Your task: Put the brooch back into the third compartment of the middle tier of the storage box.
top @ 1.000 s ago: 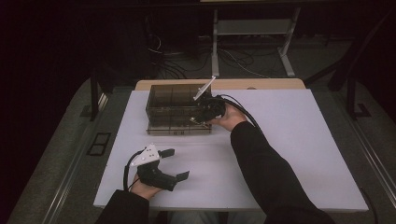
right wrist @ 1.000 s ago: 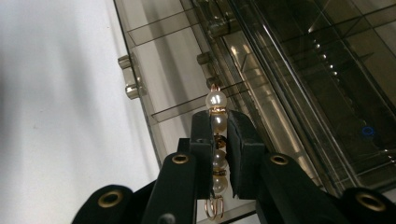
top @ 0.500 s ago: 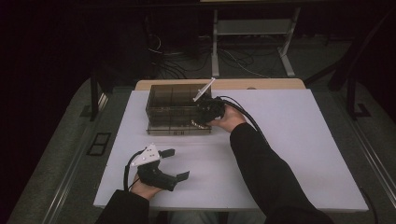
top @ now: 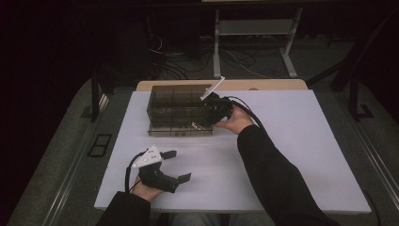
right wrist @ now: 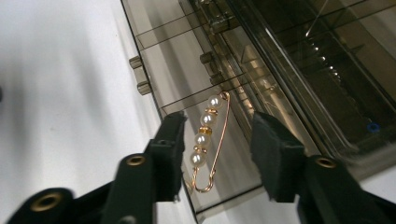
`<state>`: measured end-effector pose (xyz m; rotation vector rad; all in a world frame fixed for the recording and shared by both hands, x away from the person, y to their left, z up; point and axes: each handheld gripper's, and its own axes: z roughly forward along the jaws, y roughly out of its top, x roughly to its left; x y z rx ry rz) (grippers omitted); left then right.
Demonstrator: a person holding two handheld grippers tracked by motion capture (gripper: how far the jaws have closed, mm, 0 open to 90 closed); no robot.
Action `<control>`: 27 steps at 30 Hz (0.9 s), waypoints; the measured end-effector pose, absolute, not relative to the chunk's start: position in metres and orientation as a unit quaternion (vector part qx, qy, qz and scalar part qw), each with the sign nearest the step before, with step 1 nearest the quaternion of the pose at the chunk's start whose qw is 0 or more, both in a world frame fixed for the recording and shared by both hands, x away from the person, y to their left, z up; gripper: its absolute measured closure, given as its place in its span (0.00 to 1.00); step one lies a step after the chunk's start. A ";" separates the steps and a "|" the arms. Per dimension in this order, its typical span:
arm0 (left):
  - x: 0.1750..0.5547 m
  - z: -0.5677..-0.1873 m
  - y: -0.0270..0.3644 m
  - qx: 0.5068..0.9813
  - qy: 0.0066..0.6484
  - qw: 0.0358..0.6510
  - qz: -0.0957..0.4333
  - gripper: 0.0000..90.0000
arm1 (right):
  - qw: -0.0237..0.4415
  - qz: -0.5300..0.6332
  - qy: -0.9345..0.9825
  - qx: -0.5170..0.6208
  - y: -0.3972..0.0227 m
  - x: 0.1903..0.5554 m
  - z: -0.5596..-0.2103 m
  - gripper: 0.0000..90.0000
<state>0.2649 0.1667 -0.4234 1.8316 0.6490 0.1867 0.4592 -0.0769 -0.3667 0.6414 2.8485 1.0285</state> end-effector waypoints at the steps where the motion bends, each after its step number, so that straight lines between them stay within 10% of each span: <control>1: 0.265 -0.424 0.167 0.777 0.276 0.561 0.079 0.00 | 0.022 0.333 0.918 0.213 -0.079 0.458 -0.366 0.53; 19: 0.265 -0.424 0.167 0.779 0.275 0.558 0.081 0.00 | 0.013 0.377 0.884 0.277 -0.109 0.441 -0.351 0.01; 27: 0.265 -0.424 0.166 0.778 0.277 0.558 0.081 0.00 | 0.020 0.374 0.880 0.290 -0.125 0.431 -0.351 0.00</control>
